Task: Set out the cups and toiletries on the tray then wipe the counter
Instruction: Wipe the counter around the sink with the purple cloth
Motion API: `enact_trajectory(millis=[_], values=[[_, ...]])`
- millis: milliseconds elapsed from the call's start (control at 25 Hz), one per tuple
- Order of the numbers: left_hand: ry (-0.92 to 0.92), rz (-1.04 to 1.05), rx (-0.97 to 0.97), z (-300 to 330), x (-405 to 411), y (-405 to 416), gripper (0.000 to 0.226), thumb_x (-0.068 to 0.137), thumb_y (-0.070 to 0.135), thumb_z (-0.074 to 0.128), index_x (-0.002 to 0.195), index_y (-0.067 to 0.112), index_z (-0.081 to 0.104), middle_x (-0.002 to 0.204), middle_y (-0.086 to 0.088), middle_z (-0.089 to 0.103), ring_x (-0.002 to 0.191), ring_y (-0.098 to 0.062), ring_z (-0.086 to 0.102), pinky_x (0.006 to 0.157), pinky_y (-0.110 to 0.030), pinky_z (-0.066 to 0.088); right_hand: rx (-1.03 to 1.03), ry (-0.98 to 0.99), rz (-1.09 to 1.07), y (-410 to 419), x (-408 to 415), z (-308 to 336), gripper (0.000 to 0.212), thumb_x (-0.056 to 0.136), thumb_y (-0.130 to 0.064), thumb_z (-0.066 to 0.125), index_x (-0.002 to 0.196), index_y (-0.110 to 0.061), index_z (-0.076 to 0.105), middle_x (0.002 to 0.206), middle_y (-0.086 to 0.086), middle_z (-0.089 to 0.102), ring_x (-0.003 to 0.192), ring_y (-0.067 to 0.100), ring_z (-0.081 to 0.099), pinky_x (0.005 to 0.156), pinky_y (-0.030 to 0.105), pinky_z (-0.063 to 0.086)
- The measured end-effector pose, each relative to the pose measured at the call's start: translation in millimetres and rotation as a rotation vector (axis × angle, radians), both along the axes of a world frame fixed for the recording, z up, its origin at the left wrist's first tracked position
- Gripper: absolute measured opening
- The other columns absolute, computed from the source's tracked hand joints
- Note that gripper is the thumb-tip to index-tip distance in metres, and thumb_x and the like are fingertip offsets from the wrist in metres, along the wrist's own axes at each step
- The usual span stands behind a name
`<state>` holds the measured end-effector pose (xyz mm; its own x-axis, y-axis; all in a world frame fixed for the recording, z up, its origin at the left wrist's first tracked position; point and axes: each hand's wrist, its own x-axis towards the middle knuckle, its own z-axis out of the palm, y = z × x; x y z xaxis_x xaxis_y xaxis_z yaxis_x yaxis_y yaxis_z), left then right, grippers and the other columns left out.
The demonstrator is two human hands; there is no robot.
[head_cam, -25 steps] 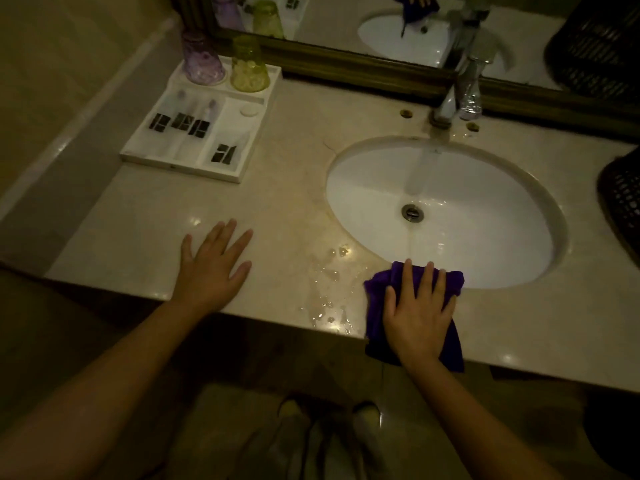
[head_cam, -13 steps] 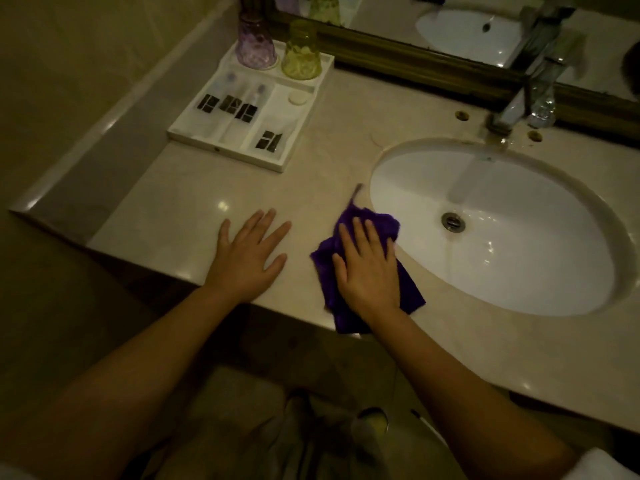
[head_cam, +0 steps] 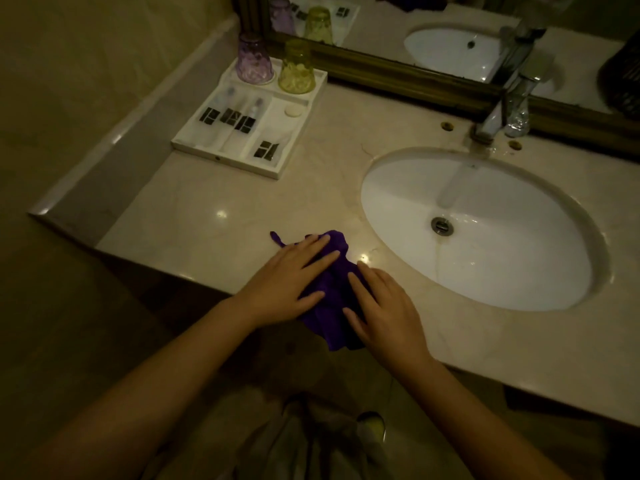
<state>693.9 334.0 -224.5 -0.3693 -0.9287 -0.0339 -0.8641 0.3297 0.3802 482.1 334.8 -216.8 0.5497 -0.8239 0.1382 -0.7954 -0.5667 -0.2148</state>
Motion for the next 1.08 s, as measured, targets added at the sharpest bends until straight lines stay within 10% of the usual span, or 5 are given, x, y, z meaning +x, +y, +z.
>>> enact_trajectory(millis=[200, 520, 1080], values=[[-0.081, -0.020, 0.118, -5.5, -0.8, -8.6, 0.066, 0.089, 0.049, 0.044, 0.144, 0.039, 0.008, 0.159, -0.001, 0.002, 0.144, -0.021, 0.012, 0.113, -0.037, 0.021, 0.276, 0.188, -0.074, -6.4, 1.7, -7.3, 0.068, 0.093, -0.050, 0.035, 0.146, -0.014, 0.014, 0.157, 0.012, 0.012, 0.144, 0.025, 0.012, 0.115, 0.038, 0.019], [-0.137, 0.008, 0.094, -6.7, -11.1, 0.1, 0.057, 0.093, 0.042, 0.039, 0.144, 0.034, 0.016, 0.159, 0.000, 0.005, 0.144, -0.023, 0.014, 0.114, -0.037, 0.019, 0.264, 0.134, -0.108, 18.8, 1.3, -21.4, 0.066, 0.092, -0.051, 0.035, 0.146, -0.019, 0.015, 0.156, 0.011, 0.014, 0.144, 0.026, 0.010, 0.116, 0.039, 0.012], [-0.196, 0.159, -0.025, 5.1, -32.2, 69.1, 0.046, 0.091, 0.026, 0.052, 0.136, 0.026, 0.042, 0.146, -0.004, 0.042, 0.124, -0.025, 0.045, 0.097, -0.036, 0.043, 0.145, -0.095, -0.119, 59.2, 2.3, -10.3, 0.040, 0.081, -0.008, 0.065, 0.120, -0.015, 0.060, 0.130, 0.007, 0.059, 0.124, 0.025, 0.051, 0.101, 0.039, 0.043]])
